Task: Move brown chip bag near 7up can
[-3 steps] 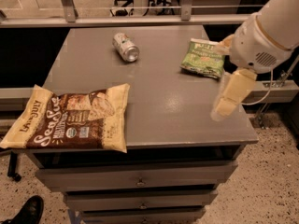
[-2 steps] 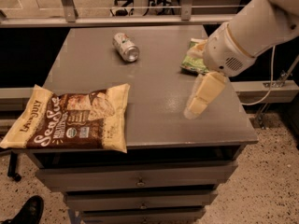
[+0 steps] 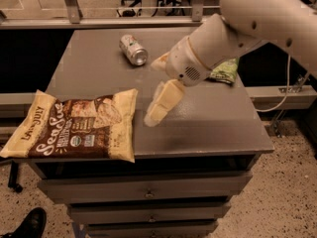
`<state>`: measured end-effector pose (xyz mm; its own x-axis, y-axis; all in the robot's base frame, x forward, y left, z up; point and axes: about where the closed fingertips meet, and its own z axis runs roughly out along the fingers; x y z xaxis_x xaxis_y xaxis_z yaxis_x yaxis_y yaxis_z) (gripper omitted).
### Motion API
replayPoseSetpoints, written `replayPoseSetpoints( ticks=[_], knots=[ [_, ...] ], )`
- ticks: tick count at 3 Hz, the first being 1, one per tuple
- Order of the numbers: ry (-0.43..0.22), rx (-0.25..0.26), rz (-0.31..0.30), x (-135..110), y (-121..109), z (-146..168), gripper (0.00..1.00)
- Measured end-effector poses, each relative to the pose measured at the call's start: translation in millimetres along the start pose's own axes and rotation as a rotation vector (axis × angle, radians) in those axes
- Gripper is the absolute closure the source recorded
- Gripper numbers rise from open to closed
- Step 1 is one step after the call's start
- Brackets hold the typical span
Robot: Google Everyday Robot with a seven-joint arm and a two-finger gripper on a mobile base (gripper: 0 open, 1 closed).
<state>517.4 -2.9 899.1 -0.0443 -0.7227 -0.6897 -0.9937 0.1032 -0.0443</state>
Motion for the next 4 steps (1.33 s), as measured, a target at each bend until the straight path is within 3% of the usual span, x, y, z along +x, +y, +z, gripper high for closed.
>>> replayPoseSetpoints(
  ticks=[1,2,3,4],
  knots=[
    [-0.054,-0.080,0.023,-26,10,44,0.00],
    [-0.072,-0.138,0.049,-37,18,80,0.00],
    [-0.079,-0.160,0.053,-43,22,102,0.13],
    [-0.082,-0.153,0.058,-45,21,111,0.44]
  ],
)
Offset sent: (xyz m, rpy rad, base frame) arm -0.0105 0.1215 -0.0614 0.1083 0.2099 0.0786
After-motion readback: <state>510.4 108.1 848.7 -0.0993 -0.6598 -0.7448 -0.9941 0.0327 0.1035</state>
